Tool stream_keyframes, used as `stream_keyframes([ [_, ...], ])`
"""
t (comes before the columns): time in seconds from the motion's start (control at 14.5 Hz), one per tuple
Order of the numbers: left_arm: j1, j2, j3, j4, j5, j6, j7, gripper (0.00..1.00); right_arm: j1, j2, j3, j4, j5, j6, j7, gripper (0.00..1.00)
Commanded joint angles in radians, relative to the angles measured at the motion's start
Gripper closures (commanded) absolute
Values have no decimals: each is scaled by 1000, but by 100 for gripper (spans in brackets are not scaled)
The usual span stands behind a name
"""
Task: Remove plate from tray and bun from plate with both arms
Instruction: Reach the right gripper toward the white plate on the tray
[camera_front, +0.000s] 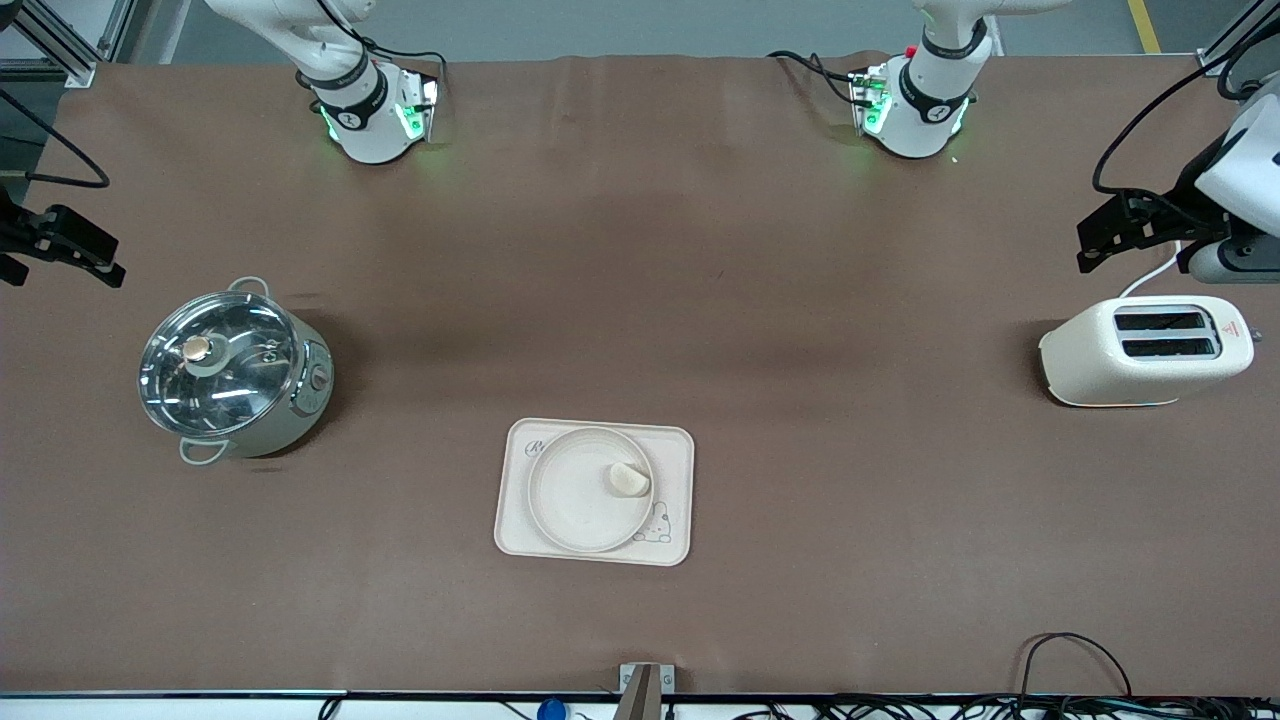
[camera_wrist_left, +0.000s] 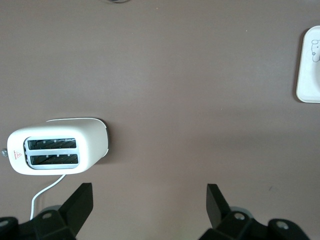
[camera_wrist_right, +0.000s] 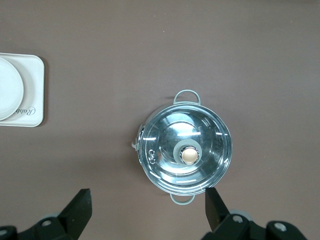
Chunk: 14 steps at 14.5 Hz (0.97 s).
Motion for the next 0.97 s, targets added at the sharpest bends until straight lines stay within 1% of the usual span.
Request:
stream_keyframes([
  [0.0,3,29,3,21,-12,-6,-2,0,-8,-7,23,-8,17,9,6,0],
  [0.07,3,32,3,21,-12,-6,7,0,10,2,24,-4,23,12,8,0],
  [0.14,3,31,3,21,-11,-6,12,0,29,31,24,-4,58,22,8,0],
  [0.28,0,31,3,21,-11,-6,12,0,78,98,23,-7,170,32,6,0],
  [0.35,0,32,3,21,-12,-6,12,0,98,155,23,-4,234,65,6,0],
  [0.41,0,32,1,21,-11,-6,12,0,113,220,23,-4,299,138,6,0],
  [0.55,3,32,3,21,-5,-6,12,0,157,352,23,-4,357,307,6,0],
  [0.69,2,32,4,18,-2,-8,9,0,223,464,23,-2,364,493,9,0],
  [0.9,6,32,6,20,-2,-8,12,0,300,600,23,1,379,692,87,0],
])
